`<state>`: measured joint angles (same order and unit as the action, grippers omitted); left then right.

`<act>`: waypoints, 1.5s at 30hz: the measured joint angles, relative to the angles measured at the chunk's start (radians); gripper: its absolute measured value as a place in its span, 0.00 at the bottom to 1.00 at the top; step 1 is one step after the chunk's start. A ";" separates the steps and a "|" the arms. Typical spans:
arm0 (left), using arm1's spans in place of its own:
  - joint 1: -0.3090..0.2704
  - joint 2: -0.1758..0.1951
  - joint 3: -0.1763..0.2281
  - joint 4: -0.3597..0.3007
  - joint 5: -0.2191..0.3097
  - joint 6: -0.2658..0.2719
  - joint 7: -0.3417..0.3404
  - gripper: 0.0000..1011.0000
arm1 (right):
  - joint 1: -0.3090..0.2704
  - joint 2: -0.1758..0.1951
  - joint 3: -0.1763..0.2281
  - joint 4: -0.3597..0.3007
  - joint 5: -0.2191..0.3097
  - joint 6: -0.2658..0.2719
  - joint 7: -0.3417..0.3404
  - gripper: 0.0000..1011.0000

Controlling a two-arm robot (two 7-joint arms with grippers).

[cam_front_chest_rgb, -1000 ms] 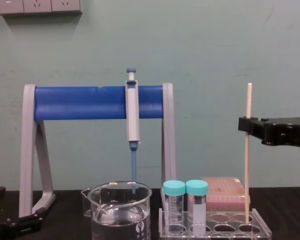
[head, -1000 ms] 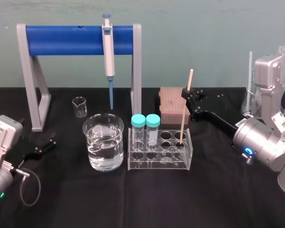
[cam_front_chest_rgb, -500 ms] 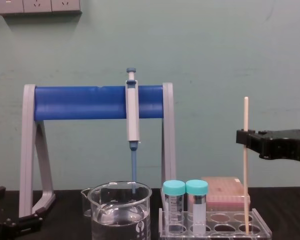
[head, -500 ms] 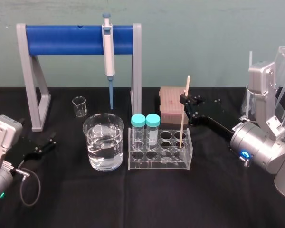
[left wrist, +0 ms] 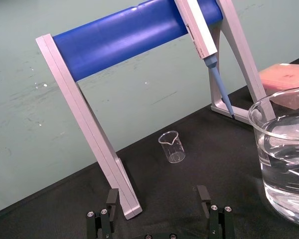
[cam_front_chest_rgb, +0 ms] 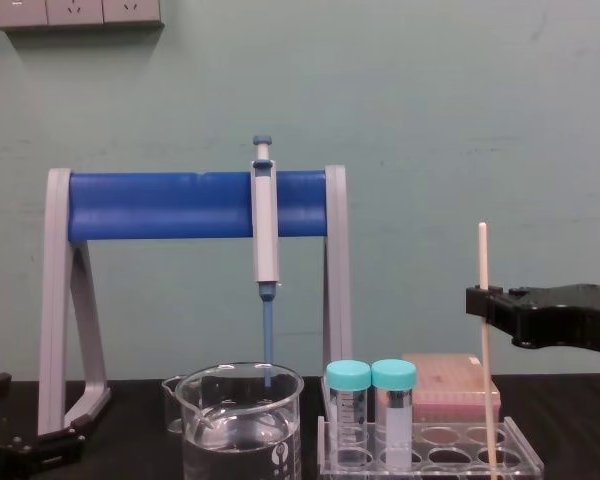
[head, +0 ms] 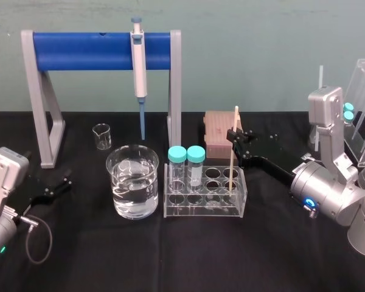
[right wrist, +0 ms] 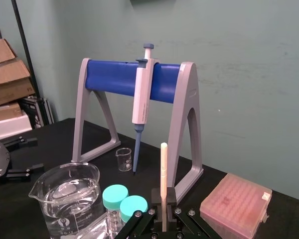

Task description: Hold the thermometer with one hand and immerse one end into the beaker, then reinsert it into the test tube rack.

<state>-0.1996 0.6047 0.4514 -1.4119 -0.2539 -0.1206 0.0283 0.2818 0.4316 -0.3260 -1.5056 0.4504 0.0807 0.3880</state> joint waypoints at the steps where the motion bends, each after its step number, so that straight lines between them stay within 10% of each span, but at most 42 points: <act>1: 0.000 0.000 0.000 0.000 0.000 0.000 0.000 0.99 | 0.001 -0.001 -0.001 0.003 -0.002 0.000 0.001 0.05; 45: 0.000 0.000 0.000 0.000 0.000 0.000 0.000 0.99 | -0.017 -0.024 0.001 0.049 -0.035 -0.009 0.001 0.05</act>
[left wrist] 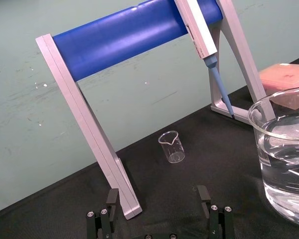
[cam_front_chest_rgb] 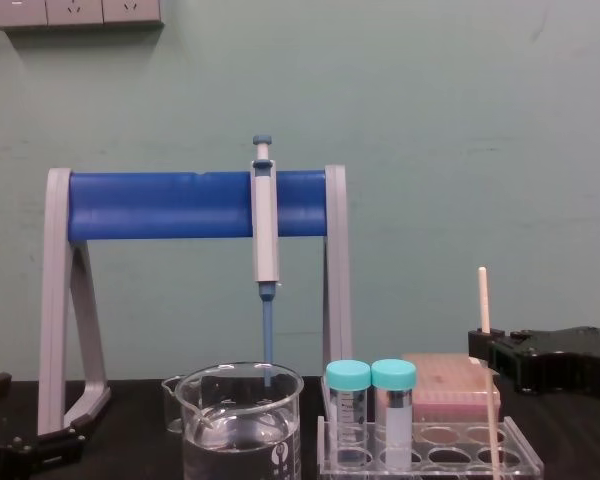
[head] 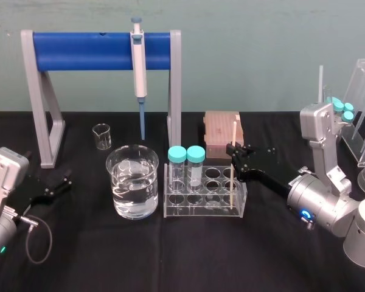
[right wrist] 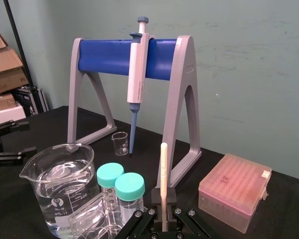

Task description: Hold the thermometer with one hand and immerse one end into the beaker, then reinsert it into the test tube rack.

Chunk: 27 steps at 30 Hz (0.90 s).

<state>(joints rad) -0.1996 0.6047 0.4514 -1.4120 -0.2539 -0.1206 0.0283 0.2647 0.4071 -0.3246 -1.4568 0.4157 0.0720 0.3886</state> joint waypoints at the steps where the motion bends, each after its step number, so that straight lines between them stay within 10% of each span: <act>1: 0.000 0.000 0.000 0.000 0.000 0.000 0.000 0.99 | 0.000 0.000 0.000 0.000 0.000 0.000 0.000 0.05; 16: 0.000 0.000 0.000 0.000 0.000 0.000 0.000 0.99 | 0.001 0.001 -0.001 -0.001 0.000 0.000 0.000 0.08; 27: 0.000 0.000 0.000 0.000 0.000 0.000 0.000 0.99 | 0.001 0.001 -0.001 -0.001 0.001 0.000 0.000 0.43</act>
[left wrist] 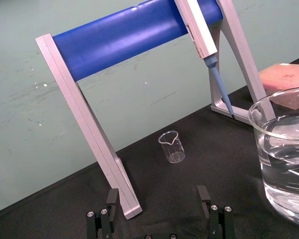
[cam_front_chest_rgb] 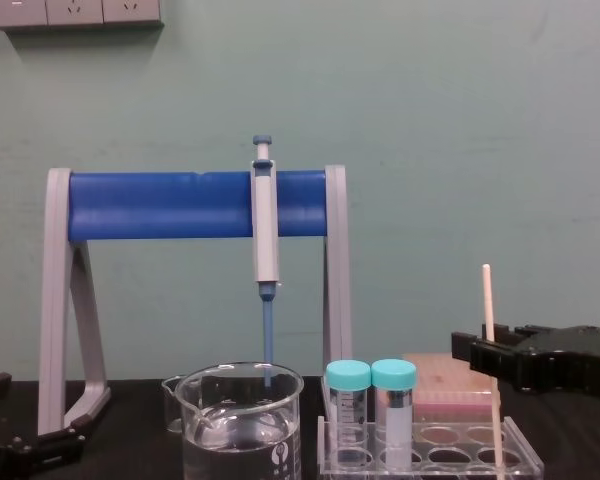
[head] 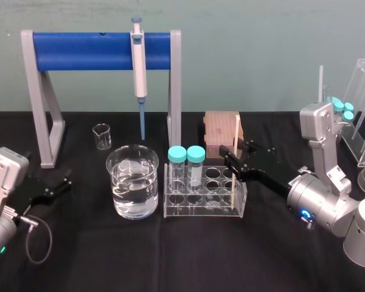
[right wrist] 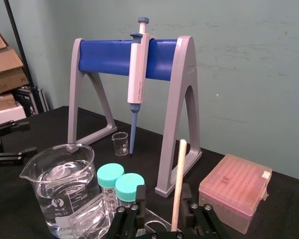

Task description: Hold the thermometer with one hand and immerse one end into the beaker, then reinsert it into the test tube rack.

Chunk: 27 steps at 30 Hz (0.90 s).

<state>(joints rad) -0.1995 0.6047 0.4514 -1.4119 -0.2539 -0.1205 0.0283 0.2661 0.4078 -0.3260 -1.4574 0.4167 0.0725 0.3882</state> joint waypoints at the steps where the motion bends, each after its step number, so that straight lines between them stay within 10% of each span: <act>1: 0.000 0.000 0.000 0.000 0.000 0.000 0.000 0.99 | 0.000 0.000 0.000 0.000 0.000 0.000 0.000 0.44; 19: 0.000 0.000 0.000 0.000 0.000 0.000 0.000 0.99 | 0.000 0.000 0.000 0.000 0.000 0.000 0.000 0.98; 27: 0.000 0.000 0.000 0.000 0.000 0.000 0.000 0.99 | 0.004 -0.016 0.019 -0.025 0.014 -0.041 -0.001 0.99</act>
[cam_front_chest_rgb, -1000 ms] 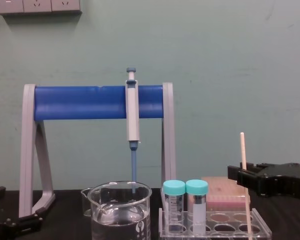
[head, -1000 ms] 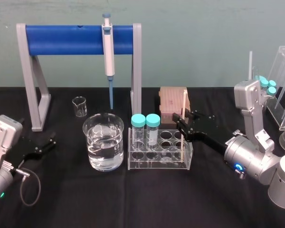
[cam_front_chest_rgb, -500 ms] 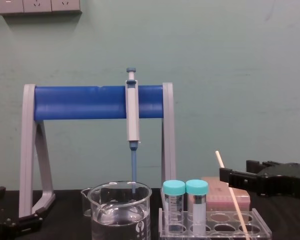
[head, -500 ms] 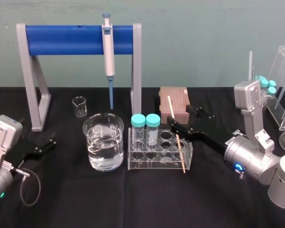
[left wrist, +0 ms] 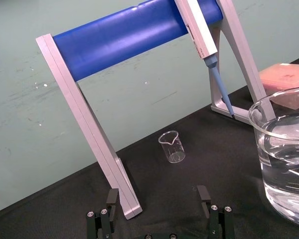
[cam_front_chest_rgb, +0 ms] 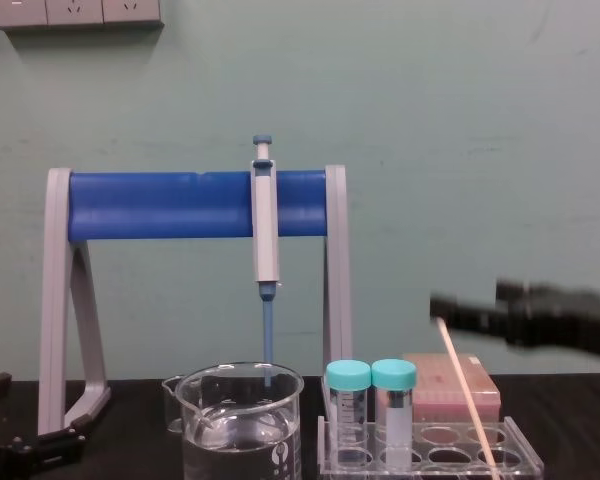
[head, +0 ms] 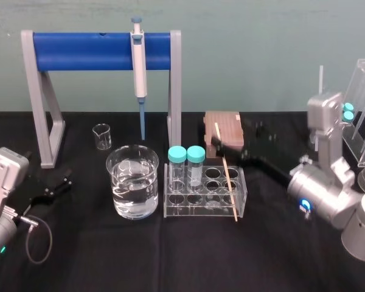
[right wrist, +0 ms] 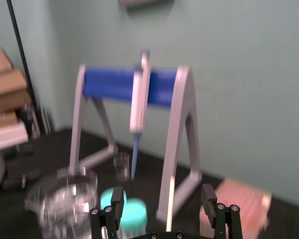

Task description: Hold the thermometer with one hand and immerse one end into the beaker, then reinsert it into the test tube rack.

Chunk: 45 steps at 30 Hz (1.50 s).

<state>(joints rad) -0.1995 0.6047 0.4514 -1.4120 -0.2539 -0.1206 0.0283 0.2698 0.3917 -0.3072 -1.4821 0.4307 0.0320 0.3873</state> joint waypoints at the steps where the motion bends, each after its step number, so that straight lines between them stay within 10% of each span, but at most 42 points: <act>1: 0.000 0.000 0.000 0.000 0.000 0.000 0.000 0.99 | 0.001 -0.005 0.005 -0.005 0.004 -0.009 -0.002 0.99; 10: 0.000 0.000 0.000 0.000 0.000 0.000 0.000 0.99 | -0.015 -0.108 0.111 -0.024 0.057 -0.072 -0.146 0.99; 22: 0.000 0.000 0.000 0.000 0.000 0.000 0.000 0.99 | 0.001 -0.264 0.185 0.129 -0.054 -0.033 -0.483 0.99; 45: 0.000 0.000 0.000 0.000 0.000 0.000 0.000 0.99 | 0.012 -0.277 0.181 0.158 -0.066 -0.013 -0.493 0.99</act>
<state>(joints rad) -0.1995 0.6047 0.4514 -1.4120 -0.2539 -0.1206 0.0283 0.2814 0.1144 -0.1260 -1.3241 0.3650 0.0189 -0.1054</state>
